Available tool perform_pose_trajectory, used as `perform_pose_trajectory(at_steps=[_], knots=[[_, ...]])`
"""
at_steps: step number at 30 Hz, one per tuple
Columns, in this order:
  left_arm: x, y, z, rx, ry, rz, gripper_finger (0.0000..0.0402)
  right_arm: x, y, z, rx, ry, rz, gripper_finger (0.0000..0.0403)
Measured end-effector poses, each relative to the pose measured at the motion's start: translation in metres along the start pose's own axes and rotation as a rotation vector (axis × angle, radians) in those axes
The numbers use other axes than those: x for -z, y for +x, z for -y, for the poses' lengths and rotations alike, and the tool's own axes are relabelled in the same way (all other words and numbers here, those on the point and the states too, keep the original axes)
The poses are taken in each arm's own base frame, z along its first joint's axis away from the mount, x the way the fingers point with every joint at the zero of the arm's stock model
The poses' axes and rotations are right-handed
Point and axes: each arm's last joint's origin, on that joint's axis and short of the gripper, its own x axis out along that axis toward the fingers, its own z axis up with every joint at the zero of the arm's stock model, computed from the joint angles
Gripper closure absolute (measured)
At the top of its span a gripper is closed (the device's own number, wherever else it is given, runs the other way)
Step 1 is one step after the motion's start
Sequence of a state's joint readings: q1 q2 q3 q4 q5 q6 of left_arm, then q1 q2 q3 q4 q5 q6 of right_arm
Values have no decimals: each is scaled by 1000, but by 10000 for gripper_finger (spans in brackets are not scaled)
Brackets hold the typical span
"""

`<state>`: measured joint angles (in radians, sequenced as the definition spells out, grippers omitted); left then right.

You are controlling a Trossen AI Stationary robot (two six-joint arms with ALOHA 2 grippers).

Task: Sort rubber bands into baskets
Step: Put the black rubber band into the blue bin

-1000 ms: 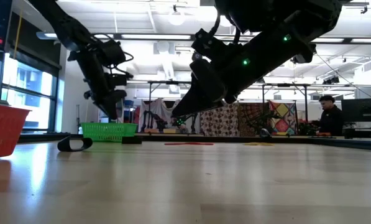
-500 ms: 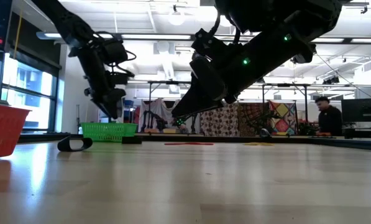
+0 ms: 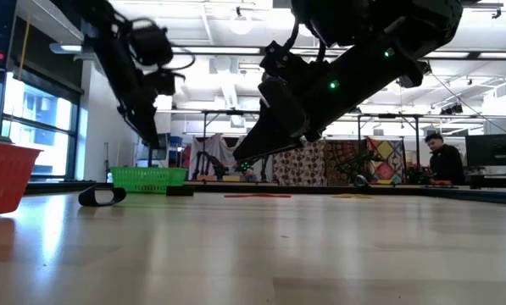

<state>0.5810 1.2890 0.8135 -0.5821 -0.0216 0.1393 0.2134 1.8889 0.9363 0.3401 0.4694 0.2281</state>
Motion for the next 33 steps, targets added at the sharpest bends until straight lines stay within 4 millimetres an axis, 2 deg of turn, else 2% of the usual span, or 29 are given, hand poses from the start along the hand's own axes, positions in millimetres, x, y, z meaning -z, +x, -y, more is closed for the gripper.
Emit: perform_pose_trajectory(at_steps=[4, 8, 17, 22, 33], knots=[[-2, -3, 32, 32, 92, 8, 314, 0, 1, 2, 0, 1, -2, 215], [-9, 10, 45, -69, 102, 32, 302, -1, 2, 4, 3, 5, -2, 215], [-13, 59, 33, -133, 67, -38, 245, -1, 2, 3, -1, 1, -3, 215], [-15, 75, 30, -209, 73, -24, 218, -1, 2, 4, 1, 2, -3, 215], [-9, 104, 27, -191, 85, -99, 216, -1, 2, 4, -3, 5, -4, 214]])
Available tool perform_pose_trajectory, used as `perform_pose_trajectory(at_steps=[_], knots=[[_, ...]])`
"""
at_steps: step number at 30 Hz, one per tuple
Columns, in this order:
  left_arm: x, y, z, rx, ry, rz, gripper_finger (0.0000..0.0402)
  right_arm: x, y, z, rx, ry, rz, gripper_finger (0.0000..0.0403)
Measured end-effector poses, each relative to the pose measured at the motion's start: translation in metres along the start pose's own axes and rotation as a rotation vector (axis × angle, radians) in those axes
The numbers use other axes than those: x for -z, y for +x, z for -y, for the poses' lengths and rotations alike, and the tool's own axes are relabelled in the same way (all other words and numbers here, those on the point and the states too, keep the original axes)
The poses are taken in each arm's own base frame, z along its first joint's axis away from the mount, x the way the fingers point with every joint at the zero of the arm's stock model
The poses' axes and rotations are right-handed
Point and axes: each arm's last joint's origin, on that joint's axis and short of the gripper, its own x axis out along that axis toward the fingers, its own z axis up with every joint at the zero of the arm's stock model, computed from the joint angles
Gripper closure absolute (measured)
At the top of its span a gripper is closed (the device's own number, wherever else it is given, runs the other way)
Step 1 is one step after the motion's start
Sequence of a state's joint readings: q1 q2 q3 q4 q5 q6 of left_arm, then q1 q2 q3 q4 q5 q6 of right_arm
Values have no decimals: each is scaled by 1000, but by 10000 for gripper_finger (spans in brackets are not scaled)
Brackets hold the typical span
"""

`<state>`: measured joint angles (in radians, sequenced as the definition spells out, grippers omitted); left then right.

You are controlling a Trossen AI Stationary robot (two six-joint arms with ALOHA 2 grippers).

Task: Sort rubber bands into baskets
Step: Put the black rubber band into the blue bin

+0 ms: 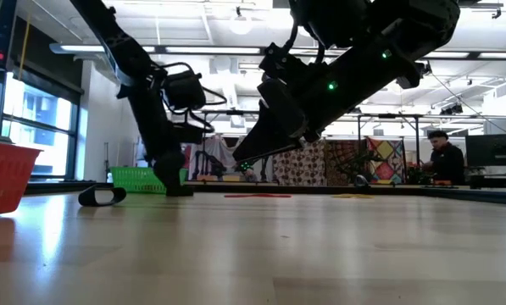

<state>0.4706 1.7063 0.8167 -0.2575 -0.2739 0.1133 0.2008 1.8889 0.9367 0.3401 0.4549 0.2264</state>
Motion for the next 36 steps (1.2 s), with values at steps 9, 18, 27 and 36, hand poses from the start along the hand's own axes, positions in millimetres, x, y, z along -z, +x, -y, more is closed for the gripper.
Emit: perform_pose_trajectory(at_steps=[9, 18, 27, 36], knots=[[-2, -14, 4, 11, 44, 42, 335, 0, 0, 0, 0, -6, -1, 214], [-11, -53, 16, 117, 85, 195, 395, 4, -5, -9, -21, -69, -16, 214], [-19, -100, 61, 352, 116, 418, 400, -15, -43, -20, -9, -77, 13, 214], [-26, -133, 123, 526, 211, 693, 401, -33, -104, -30, 8, -23, 59, 214]])
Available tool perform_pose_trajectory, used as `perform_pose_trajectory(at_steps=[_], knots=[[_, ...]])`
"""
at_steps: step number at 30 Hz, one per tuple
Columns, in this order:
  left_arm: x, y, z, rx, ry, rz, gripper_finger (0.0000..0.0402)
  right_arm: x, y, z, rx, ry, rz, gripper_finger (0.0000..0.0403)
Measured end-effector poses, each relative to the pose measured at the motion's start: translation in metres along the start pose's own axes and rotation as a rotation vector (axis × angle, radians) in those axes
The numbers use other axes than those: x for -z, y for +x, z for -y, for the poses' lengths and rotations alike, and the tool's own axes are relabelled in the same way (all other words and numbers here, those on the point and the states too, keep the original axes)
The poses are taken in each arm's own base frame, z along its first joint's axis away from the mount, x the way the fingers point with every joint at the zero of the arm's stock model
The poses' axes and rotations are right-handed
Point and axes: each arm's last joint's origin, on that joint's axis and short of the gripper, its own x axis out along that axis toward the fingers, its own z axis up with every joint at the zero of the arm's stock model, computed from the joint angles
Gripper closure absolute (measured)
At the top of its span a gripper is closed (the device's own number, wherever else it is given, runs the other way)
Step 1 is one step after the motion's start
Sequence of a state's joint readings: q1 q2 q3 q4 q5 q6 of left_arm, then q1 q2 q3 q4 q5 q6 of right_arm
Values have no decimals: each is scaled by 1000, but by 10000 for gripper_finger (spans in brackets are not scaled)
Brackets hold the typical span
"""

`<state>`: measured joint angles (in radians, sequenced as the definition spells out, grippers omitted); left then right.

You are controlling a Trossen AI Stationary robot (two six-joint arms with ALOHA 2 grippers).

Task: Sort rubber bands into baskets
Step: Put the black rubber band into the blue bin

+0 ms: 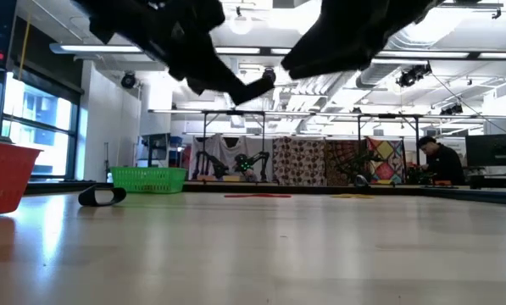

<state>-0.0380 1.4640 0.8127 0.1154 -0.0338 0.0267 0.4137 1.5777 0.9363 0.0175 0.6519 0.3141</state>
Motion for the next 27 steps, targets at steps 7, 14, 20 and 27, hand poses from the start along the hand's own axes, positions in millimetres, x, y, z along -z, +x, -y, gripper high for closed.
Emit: perform_pose_trajectory(at_steps=[7, 14, 20, 27], knots=[[-6, 6, 25, 66, -11, 98, 401, -2, -7, -4, 49, -28, 41, 214], [-4, 15, 30, 61, -41, 121, 401, -6, -8, -7, 32, -128, 78, 248], [-8, 15, 30, 79, -43, 166, 401, -6, -8, -8, -15, -151, 71, 368], [-9, 15, 31, 92, -42, 168, 398, -6, -15, -13, -30, -172, 84, 392]])
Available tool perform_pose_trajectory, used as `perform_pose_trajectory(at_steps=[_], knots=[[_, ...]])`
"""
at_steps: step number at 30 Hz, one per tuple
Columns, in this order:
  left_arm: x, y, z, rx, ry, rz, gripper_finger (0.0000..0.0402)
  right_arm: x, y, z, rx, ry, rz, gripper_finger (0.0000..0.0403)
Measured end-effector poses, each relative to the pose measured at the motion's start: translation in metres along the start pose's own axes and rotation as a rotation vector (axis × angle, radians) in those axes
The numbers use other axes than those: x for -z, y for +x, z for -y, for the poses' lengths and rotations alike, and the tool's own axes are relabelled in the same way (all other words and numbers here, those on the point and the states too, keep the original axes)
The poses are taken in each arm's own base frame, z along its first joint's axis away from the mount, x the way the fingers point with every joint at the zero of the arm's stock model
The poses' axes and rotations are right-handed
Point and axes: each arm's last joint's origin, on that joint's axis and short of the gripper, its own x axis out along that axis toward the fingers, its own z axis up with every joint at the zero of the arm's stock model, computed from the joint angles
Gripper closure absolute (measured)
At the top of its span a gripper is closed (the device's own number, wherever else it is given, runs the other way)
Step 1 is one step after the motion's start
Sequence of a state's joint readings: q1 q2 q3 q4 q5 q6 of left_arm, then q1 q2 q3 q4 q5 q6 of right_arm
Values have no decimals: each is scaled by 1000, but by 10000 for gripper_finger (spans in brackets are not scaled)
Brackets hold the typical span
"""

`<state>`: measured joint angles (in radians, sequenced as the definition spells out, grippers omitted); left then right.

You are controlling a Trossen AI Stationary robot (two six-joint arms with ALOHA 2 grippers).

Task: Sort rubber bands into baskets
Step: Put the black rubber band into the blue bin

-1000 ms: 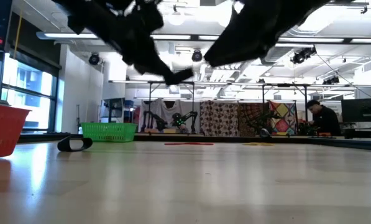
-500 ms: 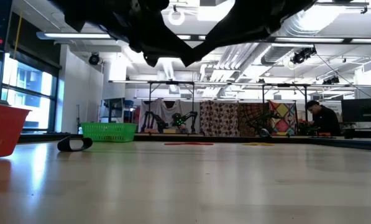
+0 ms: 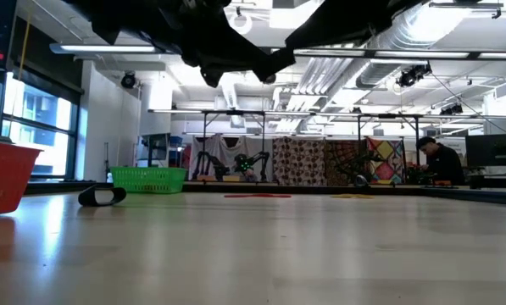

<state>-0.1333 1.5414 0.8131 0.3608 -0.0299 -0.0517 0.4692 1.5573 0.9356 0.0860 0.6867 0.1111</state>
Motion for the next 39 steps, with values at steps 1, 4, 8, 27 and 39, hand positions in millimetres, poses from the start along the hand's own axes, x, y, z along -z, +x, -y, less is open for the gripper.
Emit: perform_pose_trajectory(at_steps=[1, 4, 8, 27, 39], knots=[[0, 0, 0, 1, 2, 4, 395, -1, -3, -1, 0, -4, 7, 397], [-1, 0, 0, 2, 11, 10, 392, -4, -10, -3, 18, -3, 29, 397], [-1, 0, 0, 0, -12, 10, 399, -7, -20, -7, 64, -13, 55, 367], [-6, 0, 4, 14, -50, 58, 401, -5, -7, 7, 75, 52, 20, 244], [-6, -1, 5, 43, -48, 60, 400, -6, -7, 9, 62, 26, 15, 389]])
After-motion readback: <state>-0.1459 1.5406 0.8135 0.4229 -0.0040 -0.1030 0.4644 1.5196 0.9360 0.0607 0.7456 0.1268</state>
